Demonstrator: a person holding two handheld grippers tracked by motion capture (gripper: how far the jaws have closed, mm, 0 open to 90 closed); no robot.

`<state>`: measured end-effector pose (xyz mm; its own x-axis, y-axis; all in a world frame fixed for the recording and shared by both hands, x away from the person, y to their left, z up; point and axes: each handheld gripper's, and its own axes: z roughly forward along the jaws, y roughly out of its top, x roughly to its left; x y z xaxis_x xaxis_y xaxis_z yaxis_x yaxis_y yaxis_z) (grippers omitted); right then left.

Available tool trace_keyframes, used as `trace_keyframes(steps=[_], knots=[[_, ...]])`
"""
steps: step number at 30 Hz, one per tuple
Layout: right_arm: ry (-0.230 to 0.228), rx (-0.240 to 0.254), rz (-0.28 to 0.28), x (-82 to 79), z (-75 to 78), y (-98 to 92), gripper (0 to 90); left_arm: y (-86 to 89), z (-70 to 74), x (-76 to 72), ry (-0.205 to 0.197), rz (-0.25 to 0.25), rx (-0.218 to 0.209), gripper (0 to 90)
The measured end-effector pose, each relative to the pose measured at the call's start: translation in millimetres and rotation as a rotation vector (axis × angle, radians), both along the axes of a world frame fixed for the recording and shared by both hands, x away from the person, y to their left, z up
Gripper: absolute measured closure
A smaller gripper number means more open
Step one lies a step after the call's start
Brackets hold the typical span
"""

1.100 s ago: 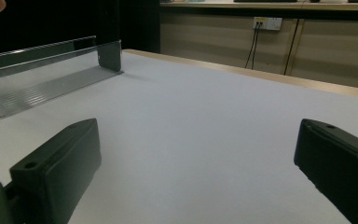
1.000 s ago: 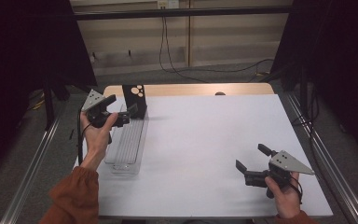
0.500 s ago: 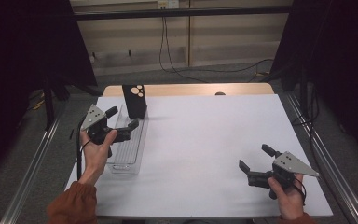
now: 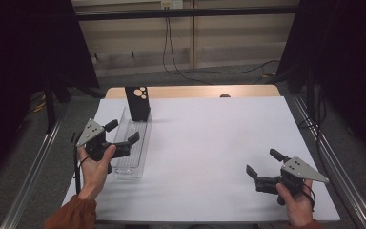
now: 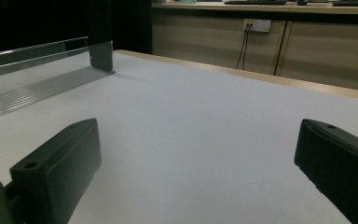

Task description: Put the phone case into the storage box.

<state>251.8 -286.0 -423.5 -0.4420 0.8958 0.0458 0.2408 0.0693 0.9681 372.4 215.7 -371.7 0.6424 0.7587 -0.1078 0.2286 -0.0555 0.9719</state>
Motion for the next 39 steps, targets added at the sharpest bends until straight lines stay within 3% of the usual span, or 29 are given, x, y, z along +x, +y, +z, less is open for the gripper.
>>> trace_keyframes(steps=[8, 10, 13, 20, 22, 26, 31, 33, 39], knots=[[0.004, 0.0, 0.002, 0.1, -0.6, 0.5, 0.0, 10.5, -4.9, -15.7, -0.007, 0.006, -0.002, 3.2], [0.003, -0.002, 0.002, -0.1, -0.4, 0.2, 0.0, 12.6, -7.0, -20.0, -0.016, 0.008, 0.029, 3.0], [0.003, -0.002, 0.001, -0.3, -0.3, 0.2, 0.0, 17.0, -13.2, -25.8, -0.007, -0.007, 0.035, 3.0], [0.003, -0.006, 0.0, -0.3, -0.7, 0.1, 0.0, 30.3, -25.1, -41.2, 0.006, 0.034, 0.002, 3.0], [0.004, -0.005, -0.001, -0.4, -1.0, -0.2, 0.0, 32.3, -28.8, -46.6, 0.004, 0.033, 0.025, 3.0], [0.005, -0.006, -0.002, -0.4, -1.3, 0.1, 0.0, 34.4, -35.9, -55.2, 0.011, 0.035, 0.016, 3.0], [0.003, -0.012, -0.001, -0.8, -1.5, 0.0, 0.0, 38.5, -40.3, -63.0, -0.007, 0.087, -0.003, 4.2], [-0.004, -0.015, -0.009, -1.5, -1.5, -0.6, 0.7, 39.4, -43.0, -63.7, 0.013, 0.078, -0.016, 4.2], [-0.013, -0.018, -0.015, -3.1, -2.1, -1.8, 0.5, 40.7, -48.9, -69.7, 0.019, 0.079, -0.011, 4.0]])
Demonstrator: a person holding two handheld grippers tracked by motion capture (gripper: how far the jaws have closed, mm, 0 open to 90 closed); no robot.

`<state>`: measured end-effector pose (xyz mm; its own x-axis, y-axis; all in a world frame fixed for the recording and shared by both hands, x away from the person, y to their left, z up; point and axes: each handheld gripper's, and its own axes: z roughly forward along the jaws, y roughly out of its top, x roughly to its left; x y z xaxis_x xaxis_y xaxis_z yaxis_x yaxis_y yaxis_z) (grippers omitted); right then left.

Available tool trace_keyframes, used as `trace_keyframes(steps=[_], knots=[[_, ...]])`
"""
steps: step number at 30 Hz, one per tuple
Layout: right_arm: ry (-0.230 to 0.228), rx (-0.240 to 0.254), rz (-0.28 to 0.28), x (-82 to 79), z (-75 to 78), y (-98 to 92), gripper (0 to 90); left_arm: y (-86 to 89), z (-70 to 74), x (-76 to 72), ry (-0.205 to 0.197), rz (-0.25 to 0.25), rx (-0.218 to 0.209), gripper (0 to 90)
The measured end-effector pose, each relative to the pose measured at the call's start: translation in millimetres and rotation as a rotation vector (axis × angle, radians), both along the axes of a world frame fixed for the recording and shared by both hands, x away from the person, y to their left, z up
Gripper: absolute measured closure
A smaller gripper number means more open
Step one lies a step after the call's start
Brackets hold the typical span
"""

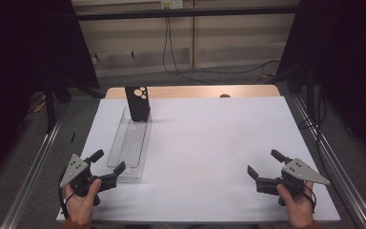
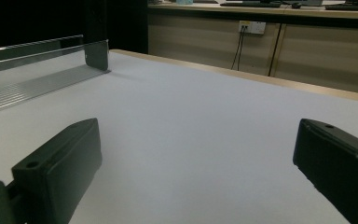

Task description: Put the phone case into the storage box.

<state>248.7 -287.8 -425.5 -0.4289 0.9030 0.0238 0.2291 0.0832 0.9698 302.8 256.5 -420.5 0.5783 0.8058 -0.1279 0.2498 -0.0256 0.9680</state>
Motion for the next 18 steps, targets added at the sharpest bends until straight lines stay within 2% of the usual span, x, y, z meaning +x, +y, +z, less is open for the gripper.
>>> trace_keyframes(steps=[1, 3, 6, 11, 15, 18], knots=[[-0.001, 0.0, -0.002, -0.6, 0.0, 0.0, 0.5, 0.8, -0.8, -1.4, 0.001, 0.0, 0.004, 4.0], [-0.004, -0.001, -0.004, -2.3, -0.4, -0.1, 0.5, 2.7, -2.9, -3.8, 0.015, -0.005, -0.019, 3.4], [-0.011, -0.007, -0.007, -3.9, -1.3, 0.0, 0.4, 4.7, -2.0, -5.6, -0.007, 0.015, -0.011, 3.3], [-0.009, -0.017, -0.002, -4.2, -2.7, 2.7, 0.2, 9.2, -3.4, -8.5, -0.016, 0.042, -0.011, 2.8], [-0.003, -0.01, -0.008, -2.8, -4.1, 1.5, 0.0, 10.6, -5.3, -6.6, 0.001, 0.041, -0.022, 2.8], [0.001, -0.003, -0.01, -2.0, -4.7, 0.3, 0.0, 9.4, -5.3, -6.7, 0.0, 0.026, -0.013, 2.8]])
